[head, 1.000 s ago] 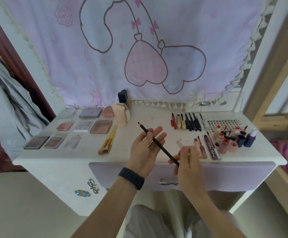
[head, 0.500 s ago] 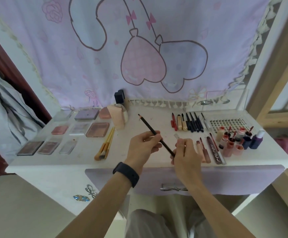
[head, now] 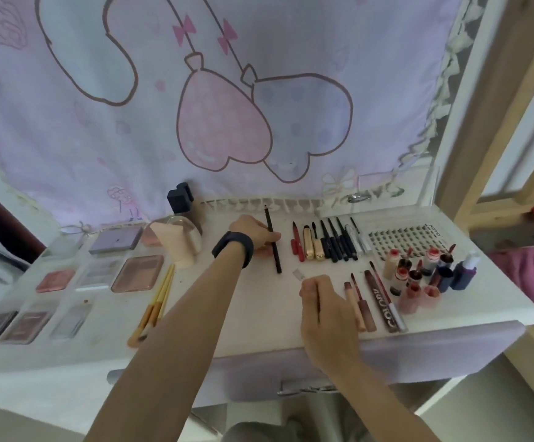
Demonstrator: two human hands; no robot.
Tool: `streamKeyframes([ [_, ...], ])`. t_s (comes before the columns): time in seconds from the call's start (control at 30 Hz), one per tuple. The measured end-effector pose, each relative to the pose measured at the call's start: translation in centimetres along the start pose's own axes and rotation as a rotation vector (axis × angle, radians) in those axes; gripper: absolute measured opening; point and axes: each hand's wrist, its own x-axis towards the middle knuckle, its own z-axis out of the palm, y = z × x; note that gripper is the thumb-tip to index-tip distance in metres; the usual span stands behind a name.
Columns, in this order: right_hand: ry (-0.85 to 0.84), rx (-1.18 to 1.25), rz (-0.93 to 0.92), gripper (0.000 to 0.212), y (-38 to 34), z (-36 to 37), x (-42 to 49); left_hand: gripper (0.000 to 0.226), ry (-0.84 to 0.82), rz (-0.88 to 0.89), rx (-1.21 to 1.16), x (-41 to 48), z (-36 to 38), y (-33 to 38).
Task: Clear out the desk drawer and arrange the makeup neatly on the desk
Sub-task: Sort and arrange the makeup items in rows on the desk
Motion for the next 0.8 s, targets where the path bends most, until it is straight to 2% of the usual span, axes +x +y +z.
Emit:
streamKeyframes([
  [0.17, 0.021, -0.028, -0.034, 0.032, 0.0, 0.0, 0.0, 0.041, 0.042, 0.023, 0.037, 0.9, 0.9, 0.6],
  [0.4, 0.025, -0.053, -0.071, 0.034, 0.0, 0.1, -0.3, 0.033, 0.11, 0.041, 0.028, 0.0, 1.3, -0.3],
  [0.53, 0.028, -0.052, -0.074, 0.031, 0.0, 0.1, -0.4, 0.018, 0.058, -0.019, -0.055, -0.6, 1.1, -0.7],
  [0.8, 0.02, -0.065, -0.079, 0.03, 0.2, 0.2, -0.6, 0.018, 0.031, -0.024, -0.187, -0.2, 1.7, 0.1],
])
